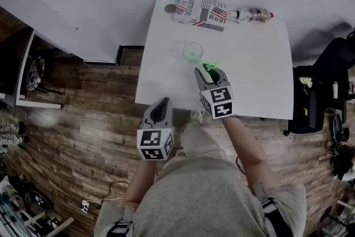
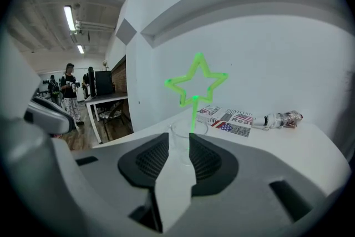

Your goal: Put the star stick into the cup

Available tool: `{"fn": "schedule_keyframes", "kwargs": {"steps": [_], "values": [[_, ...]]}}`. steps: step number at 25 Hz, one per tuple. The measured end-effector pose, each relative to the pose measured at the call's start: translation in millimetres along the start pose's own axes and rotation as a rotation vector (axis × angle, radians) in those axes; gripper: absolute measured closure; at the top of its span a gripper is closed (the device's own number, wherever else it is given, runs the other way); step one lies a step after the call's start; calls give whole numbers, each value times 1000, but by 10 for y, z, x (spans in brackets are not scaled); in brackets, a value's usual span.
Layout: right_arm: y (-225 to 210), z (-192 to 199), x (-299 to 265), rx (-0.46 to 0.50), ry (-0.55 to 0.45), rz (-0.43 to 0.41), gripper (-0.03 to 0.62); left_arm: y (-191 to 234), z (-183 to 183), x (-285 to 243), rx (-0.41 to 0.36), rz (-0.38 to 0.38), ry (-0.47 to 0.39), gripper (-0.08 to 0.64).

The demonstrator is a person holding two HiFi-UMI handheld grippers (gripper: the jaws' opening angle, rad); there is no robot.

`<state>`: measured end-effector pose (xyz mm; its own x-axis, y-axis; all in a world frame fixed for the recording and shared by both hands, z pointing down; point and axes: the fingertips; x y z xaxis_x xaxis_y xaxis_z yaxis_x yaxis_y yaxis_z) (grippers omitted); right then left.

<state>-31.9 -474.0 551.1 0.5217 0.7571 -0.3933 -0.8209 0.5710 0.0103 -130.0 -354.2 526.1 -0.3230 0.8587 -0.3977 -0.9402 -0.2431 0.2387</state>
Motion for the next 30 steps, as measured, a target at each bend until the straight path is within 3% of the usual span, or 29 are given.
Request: {"fn": "schedule_keyframes", "kwargs": {"steps": [30], "values": [[987,-251,2112,-1,-219,79,486,-451,243,1499,-58,42,-99,538]]}}
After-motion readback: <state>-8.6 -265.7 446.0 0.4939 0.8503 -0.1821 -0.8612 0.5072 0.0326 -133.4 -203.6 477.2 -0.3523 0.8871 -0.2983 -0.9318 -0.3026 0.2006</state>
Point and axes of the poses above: the fingertips, and each gripper's own axes: x backward along the fingers, y to its left, z out of its underside, and after that the axes turned 2 degrees about z, right-handed
